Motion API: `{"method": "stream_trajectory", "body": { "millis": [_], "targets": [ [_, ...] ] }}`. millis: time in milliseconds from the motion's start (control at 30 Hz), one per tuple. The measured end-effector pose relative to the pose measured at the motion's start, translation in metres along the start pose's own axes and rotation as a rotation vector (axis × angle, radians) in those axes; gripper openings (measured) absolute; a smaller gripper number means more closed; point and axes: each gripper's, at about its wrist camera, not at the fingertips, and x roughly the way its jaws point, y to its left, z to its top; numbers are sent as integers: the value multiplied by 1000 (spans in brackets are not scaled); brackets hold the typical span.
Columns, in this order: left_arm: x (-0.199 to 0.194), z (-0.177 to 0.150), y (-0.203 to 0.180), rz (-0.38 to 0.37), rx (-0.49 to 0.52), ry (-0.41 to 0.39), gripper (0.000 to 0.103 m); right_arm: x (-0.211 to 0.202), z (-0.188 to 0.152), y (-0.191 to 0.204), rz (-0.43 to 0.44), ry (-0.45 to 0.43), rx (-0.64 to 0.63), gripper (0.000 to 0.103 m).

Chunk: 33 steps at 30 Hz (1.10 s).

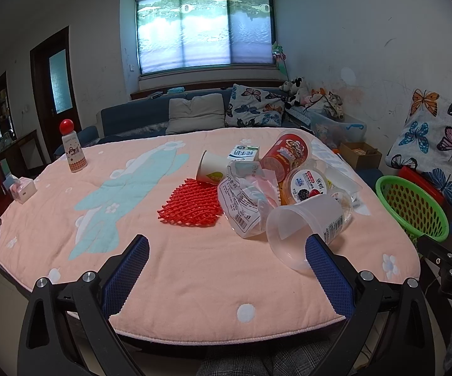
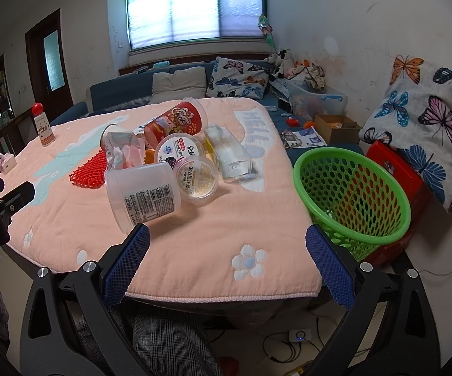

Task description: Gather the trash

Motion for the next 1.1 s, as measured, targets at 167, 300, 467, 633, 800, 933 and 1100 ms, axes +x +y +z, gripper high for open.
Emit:
{"method": "stream_trajectory", "body": {
  "millis": [167, 300, 467, 633, 800, 933, 1100],
  "targets": [
    [0, 0, 1, 2, -2, 0, 97, 0, 1, 2, 0, -1, -1, 99],
    [3, 1, 1, 5, -2, 2, 97, 1, 1, 3, 0, 0, -2, 99],
    [4, 1, 1, 7, 0, 2, 97, 1, 4, 3, 3, -2, -6, 99],
    [4, 1, 1, 8, 0, 3, 97, 2, 5, 3, 3, 0, -4, 99],
    [9, 1, 2, 8, 0, 8, 97, 4, 6, 4, 3, 1, -6, 99],
    [12, 1, 2, 9, 0, 13, 97, 7, 6, 3, 3, 5, -8, 99],
    [14, 1, 2, 9, 1, 20, 97, 13, 7, 1, 3, 12, -10, 99]
  ]
}}
